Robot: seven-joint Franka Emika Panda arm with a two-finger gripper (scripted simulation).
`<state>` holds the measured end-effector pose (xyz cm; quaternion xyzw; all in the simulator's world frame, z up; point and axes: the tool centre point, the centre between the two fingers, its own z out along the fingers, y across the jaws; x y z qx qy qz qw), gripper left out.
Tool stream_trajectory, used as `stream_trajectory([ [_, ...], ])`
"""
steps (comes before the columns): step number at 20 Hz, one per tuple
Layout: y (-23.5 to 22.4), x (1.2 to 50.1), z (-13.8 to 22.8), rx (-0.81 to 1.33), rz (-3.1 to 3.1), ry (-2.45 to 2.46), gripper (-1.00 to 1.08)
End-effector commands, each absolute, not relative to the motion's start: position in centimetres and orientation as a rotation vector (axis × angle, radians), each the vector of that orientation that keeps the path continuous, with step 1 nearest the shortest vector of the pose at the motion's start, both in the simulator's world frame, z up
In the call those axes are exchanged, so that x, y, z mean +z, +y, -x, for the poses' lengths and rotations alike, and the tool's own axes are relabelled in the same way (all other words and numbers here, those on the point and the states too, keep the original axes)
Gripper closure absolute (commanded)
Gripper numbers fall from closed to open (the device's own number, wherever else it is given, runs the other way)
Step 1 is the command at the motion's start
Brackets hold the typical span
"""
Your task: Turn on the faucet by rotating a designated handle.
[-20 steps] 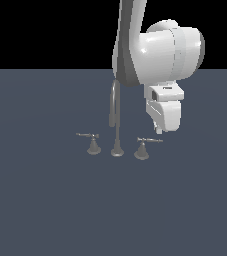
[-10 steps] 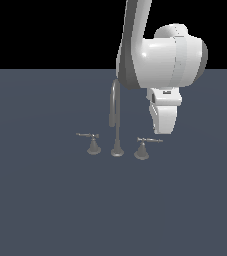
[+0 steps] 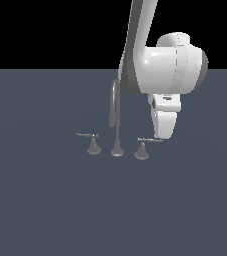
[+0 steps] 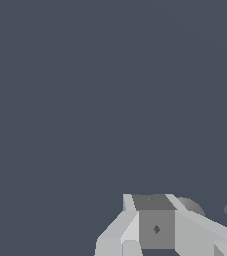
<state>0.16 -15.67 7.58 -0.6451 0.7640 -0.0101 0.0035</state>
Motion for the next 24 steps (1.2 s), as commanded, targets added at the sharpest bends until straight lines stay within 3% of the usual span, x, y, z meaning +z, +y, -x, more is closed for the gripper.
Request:
stream_trajectory([
  [1,-14.7,6.5,0.8,0.0,2.046,2.386,1.08],
  [24,-14.1,6.6,6.5,-0.005,2.043,2.381,1.08],
])
